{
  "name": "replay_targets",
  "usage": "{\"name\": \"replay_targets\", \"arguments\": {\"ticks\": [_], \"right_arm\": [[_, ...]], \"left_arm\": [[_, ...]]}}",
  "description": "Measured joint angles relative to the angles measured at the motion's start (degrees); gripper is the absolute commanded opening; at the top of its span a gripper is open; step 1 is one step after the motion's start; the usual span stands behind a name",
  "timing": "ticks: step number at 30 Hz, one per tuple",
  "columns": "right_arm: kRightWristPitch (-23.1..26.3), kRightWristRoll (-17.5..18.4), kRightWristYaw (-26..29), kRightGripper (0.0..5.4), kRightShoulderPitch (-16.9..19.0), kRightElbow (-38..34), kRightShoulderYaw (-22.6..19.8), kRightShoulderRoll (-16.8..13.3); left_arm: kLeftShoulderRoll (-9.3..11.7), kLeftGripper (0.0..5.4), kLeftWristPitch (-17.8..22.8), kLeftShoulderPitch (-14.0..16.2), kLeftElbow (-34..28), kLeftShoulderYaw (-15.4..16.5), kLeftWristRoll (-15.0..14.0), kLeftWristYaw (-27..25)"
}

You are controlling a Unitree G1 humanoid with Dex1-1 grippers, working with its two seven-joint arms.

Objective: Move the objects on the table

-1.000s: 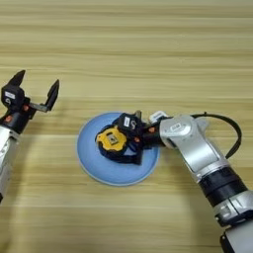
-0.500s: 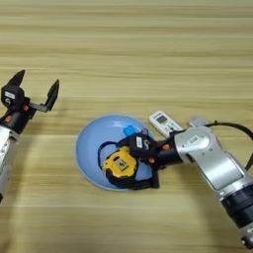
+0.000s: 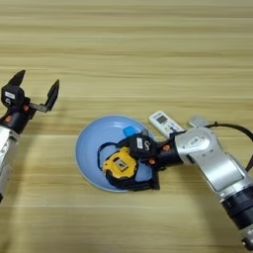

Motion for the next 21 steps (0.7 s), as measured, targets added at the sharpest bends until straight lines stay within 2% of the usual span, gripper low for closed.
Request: {"name": "replay_targets", "arguments": {"ticks": [5,14,21], "right_arm": [[-0.03,1.34,0.35,5.22,0.59,-0.03,-1.10,0.83],[-0.16,6.19,0.37,5.22,0.52,-2.49,-6.14,1.09],[-0.36,7.07,-0.23,5.22,0.52,-2.62,-7.71,1.63]], "left_arm": [[0.01,5.40,-0.01,-0.01,0.04,0.01,0.01,-0.05],[0.04,5.40,-0.03,-0.12,0.53,0.02,0.01,-0.05],[0.06,5.40,-0.05,-0.37,0.69,0.03,0.00,-0.08]]}}
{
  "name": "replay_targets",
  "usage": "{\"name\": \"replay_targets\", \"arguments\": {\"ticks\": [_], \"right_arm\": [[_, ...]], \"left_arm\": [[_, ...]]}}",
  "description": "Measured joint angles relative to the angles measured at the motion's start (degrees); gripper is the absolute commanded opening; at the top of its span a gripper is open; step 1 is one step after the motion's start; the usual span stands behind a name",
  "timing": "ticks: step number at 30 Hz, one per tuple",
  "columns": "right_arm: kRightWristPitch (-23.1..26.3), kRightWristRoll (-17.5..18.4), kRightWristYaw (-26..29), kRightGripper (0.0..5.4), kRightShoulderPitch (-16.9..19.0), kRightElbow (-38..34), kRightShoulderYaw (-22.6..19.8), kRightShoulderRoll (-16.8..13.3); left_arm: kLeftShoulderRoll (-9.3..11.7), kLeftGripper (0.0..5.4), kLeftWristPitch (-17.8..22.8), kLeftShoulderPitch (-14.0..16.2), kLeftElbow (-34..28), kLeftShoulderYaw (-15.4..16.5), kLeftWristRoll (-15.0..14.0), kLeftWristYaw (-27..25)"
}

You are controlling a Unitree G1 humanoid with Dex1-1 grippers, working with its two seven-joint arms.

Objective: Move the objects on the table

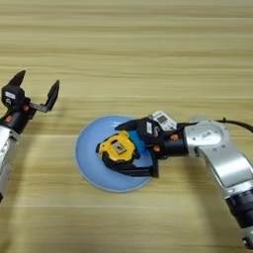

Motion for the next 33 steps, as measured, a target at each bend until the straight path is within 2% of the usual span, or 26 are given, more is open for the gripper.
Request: {"name": "replay_targets", "arguments": {"ticks": [9,17,28,33], "right_arm": [[-0.82,0.33,-1.87,5.22,0.00,1.72,-0.86,1.57],[-1.14,0.42,-2.89,5.22,0.03,5.01,-4.89,1.26],[-3.29,0.38,-3.30,5.22,0.41,13.20,-11.33,-1.12],[-4.76,0.27,-3.83,5.22,0.20,20.40,-14.08,-2.82]], "left_arm": [[0.14,5.40,-0.05,-0.03,0.29,0.07,-0.01,-0.04],[0.25,5.40,-0.17,-0.05,0.32,0.10,-0.02,-0.08],[0.29,5.40,-0.41,-0.06,0.35,0.11,-0.04,-0.14],[0.34,5.40,-0.44,-0.07,0.41,0.16,-0.05,-0.22]]}}
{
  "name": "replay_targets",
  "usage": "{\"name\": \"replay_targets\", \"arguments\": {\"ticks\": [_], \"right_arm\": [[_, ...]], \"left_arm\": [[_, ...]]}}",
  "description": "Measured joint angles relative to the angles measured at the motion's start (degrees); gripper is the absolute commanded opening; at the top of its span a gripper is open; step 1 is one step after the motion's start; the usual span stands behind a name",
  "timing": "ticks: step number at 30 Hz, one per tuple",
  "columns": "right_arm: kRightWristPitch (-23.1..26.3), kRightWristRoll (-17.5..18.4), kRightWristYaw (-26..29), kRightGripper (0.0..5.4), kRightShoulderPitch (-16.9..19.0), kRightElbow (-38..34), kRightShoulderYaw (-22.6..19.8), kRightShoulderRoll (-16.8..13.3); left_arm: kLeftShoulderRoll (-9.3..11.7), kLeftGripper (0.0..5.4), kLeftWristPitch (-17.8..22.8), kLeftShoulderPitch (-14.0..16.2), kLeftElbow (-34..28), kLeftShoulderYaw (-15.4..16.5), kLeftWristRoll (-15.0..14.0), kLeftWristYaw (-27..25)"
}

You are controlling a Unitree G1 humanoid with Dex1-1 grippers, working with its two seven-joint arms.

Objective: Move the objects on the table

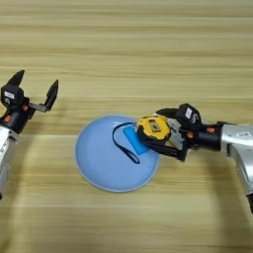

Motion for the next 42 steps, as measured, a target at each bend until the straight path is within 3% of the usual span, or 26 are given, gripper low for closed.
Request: {"name": "replay_targets", "arguments": {"ticks": [6,11,23,31,35,42], "right_arm": [[-2.86,-0.56,-0.58,5.22,-0.99,8.97,-2.27,-1.04],[-3.70,-0.44,-0.26,5.22,-0.21,9.51,-3.53,-1.80],[-0.24,4.31,1.00,5.22,8.87,-2.69,-8.75,-3.25],[3.05,8.96,1.59,5.22,14.36,-16.29,-9.72,-3.35],[3.68,8.48,1.75,5.22,17.66,-18.88,-9.42,-4.06],[2.42,2.29,1.07,5.22,21.00,-14.54,-5.49,-4.51]], "left_arm": [[0.04,5.40,-0.02,-0.02,0.21,0.13,-0.02,-0.18],[0.17,5.40,-0.05,-0.08,0.51,0.46,-0.05,-0.41],[0.38,5.40,-0.88,-0.94,2.01,0.95,-0.10,-1.06],[0.51,5.40,-1.16,-1.36,2.38,1.00,-0.12,-1.18],[0.61,5.40,-1.17,-1.54,2.65,1.01,-0.14,-1.20],[0.64,5.40,-1.19,-1.77,2.90,1.03,-0.17,-1.34]]}}
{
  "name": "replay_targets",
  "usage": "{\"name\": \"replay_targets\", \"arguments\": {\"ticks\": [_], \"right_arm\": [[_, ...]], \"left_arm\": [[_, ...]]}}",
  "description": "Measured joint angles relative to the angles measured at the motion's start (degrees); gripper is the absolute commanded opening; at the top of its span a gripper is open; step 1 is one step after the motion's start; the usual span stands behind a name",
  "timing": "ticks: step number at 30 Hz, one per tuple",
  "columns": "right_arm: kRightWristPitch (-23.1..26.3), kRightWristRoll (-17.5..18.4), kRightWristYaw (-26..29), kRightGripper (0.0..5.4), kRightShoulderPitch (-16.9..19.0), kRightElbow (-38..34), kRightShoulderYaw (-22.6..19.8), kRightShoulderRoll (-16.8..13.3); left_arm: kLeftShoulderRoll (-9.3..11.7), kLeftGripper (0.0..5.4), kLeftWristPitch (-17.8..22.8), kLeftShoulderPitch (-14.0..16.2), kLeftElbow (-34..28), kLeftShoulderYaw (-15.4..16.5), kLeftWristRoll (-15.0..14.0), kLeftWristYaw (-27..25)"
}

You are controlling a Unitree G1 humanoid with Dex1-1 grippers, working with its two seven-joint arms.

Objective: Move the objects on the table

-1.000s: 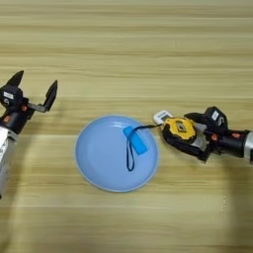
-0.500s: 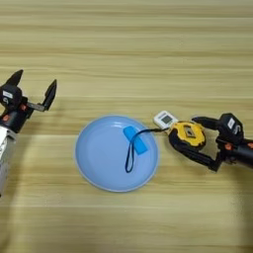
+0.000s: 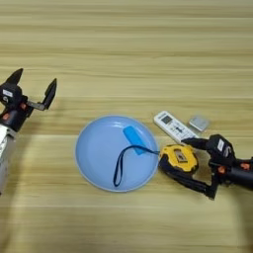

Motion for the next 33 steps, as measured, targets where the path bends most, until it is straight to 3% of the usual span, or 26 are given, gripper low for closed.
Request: {"name": "replay_targets", "arguments": {"ticks": [5,11,27,33], "right_arm": [[-4.95,-1.06,-0.49,5.22,-0.80,5.22,0.68,-0.01],[-7.27,-1.14,-0.92,5.22,-1.53,7.95,2.05,0.07],[-9.42,-0.98,-2.59,5.22,-3.14,9.96,3.64,0.63],[-18.58,-3.61,-5.09,5.22,-2.80,10.81,4.66,2.09]], "left_arm": [[0.11,5.40,-0.01,-0.10,0.09,0.08,-0.08,-0.19],[0.53,5.40,-0.02,-0.12,0.10,0.16,-0.16,-0.25],[0.57,5.40,-0.02,-0.21,0.11,0.34,-0.19,-0.24],[0.59,5.40,-0.02,-0.24,0.11,0.46,-0.19,-0.25]]}}
